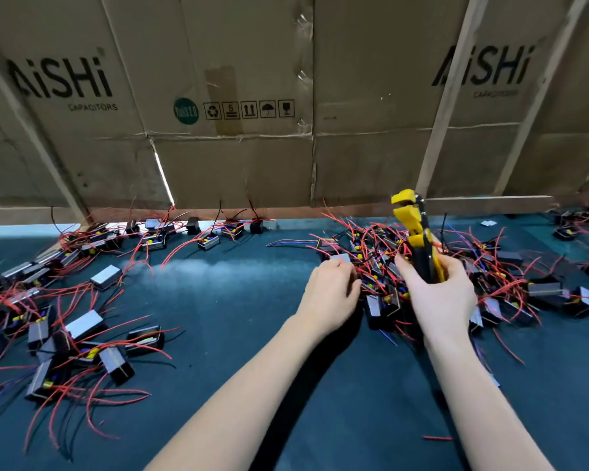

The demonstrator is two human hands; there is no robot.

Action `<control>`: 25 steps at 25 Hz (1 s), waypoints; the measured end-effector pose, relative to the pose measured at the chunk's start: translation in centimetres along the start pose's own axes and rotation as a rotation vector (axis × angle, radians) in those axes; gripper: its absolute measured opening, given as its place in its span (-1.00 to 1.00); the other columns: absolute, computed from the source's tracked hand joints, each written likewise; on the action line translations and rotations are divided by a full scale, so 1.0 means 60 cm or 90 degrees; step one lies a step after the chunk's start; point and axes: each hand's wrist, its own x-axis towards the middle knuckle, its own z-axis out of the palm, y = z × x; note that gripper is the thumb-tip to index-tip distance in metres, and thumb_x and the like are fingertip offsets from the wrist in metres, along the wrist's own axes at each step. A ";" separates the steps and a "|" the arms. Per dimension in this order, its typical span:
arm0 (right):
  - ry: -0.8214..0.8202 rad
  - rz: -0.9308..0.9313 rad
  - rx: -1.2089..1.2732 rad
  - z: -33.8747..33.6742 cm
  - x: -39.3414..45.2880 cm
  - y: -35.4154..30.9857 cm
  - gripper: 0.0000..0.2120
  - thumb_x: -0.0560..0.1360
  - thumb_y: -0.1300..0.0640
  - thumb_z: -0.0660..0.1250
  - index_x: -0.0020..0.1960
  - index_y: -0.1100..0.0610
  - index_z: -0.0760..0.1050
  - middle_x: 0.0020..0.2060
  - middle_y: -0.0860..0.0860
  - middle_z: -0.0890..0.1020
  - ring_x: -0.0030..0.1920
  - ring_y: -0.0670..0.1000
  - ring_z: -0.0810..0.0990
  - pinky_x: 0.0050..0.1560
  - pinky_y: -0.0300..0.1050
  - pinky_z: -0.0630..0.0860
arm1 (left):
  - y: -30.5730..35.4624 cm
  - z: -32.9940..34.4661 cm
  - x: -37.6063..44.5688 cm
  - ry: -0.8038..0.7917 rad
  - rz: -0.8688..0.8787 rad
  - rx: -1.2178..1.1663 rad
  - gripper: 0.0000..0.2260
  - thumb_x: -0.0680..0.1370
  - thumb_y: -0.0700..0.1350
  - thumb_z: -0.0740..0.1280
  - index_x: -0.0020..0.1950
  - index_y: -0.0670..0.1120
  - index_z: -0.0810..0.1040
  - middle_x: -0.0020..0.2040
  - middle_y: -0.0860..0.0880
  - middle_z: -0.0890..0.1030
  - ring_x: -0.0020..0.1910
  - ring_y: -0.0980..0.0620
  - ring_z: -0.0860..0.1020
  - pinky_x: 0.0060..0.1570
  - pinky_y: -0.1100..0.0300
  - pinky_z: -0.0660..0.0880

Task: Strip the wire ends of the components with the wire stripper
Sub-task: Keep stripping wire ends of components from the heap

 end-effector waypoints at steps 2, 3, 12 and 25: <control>0.006 -0.012 -0.032 -0.004 0.003 0.000 -0.51 0.33 -0.17 0.52 0.13 0.06 0.53 -0.01 -0.01 0.63 0.05 0.06 0.57 0.02 -0.13 0.37 | 0.002 -0.023 -0.001 -0.057 -0.008 -0.110 -0.88 0.56 -0.20 0.30 0.05 -0.20 0.57 -0.06 -0.16 0.63 -0.01 -0.13 0.54 0.04 0.08 0.44; 0.018 -0.034 -0.027 -0.005 0.002 -0.004 -0.53 0.34 -0.17 0.52 0.12 0.05 0.52 0.01 0.00 0.62 0.06 0.06 0.57 0.04 -0.12 0.39 | -0.004 -0.042 -0.007 -0.095 -0.009 -0.161 -0.89 0.55 -0.23 0.32 0.05 -0.18 0.57 -0.09 -0.15 0.65 -0.07 -0.11 0.57 0.01 0.10 0.47; -0.250 -0.207 0.369 0.002 -0.060 -0.054 -0.58 0.46 -0.19 0.36 0.01 0.18 0.48 -0.15 0.07 0.56 -0.10 0.05 0.53 0.07 -0.01 0.48 | -0.235 -0.243 -0.049 0.121 -0.250 0.060 -0.89 0.51 -0.20 0.36 0.00 -0.08 0.63 -0.01 -0.07 0.65 0.04 -0.08 0.57 0.05 0.14 0.43; -0.578 0.154 0.263 0.047 -0.069 -0.029 -0.57 0.27 -0.32 0.29 -0.24 0.04 0.64 -0.12 0.01 0.67 0.12 -0.04 0.59 0.41 0.15 0.34 | -0.255 -0.230 -0.066 -0.085 -0.309 0.042 -0.87 0.47 -0.17 0.40 -0.22 -0.01 0.71 -0.21 0.00 0.71 -0.13 0.06 0.62 -0.05 0.21 0.52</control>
